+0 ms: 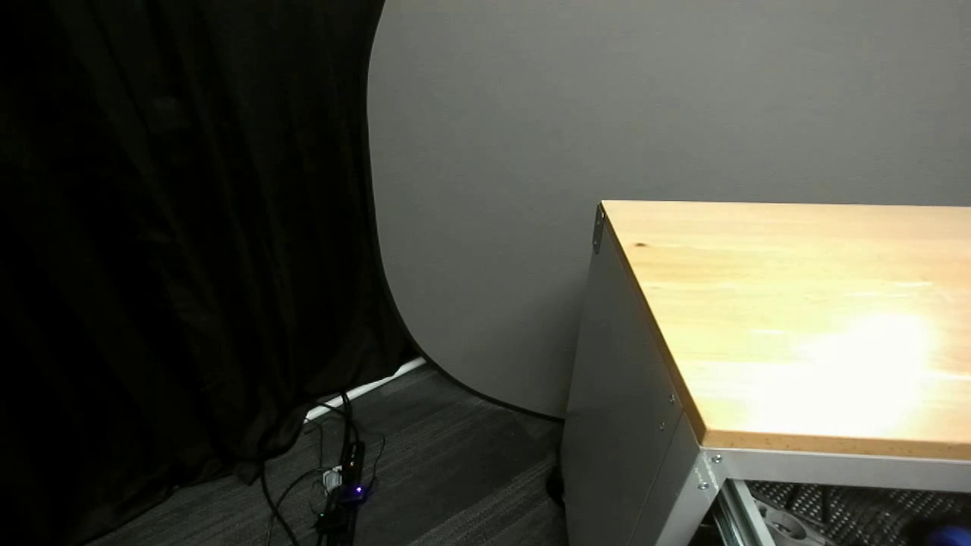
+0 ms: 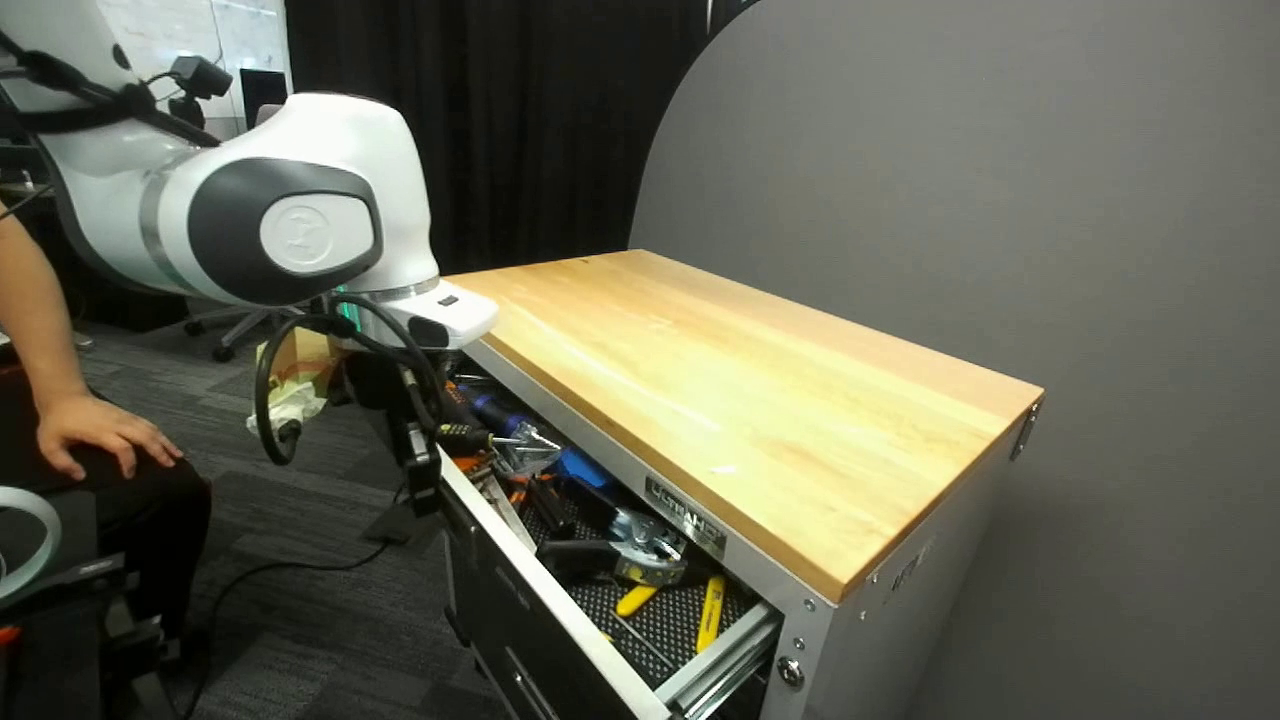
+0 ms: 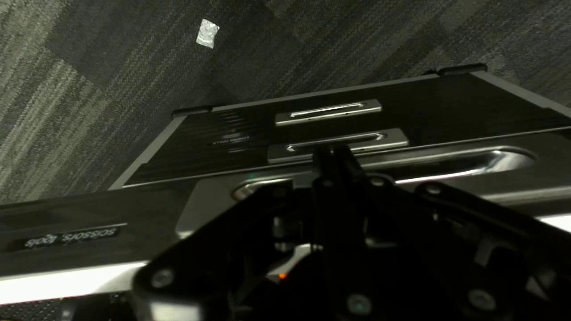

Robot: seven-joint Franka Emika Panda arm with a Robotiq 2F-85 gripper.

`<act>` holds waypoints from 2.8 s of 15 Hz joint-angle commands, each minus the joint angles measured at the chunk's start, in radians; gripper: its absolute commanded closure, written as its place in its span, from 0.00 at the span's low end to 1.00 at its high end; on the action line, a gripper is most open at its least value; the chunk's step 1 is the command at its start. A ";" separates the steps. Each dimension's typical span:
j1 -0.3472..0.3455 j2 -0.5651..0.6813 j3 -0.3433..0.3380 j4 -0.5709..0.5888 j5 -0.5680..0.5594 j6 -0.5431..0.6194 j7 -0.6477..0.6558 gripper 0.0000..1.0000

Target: Pick up the screwdriver from the top of the cabinet, put it in the top drawer and close the drawer.

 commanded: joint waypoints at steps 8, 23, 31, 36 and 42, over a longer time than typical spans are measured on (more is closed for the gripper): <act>0.113 0.149 -0.107 0.151 0.016 0.124 -0.058 0.90; 0.196 0.243 -0.187 0.251 -0.036 0.265 -0.008 0.90; 0.411 0.270 -0.402 0.222 -0.025 0.428 0.016 0.91; 0.505 0.276 -0.487 0.205 -0.009 0.440 0.009 0.89; 0.556 0.143 -0.540 0.182 -0.042 0.187 -0.033 0.89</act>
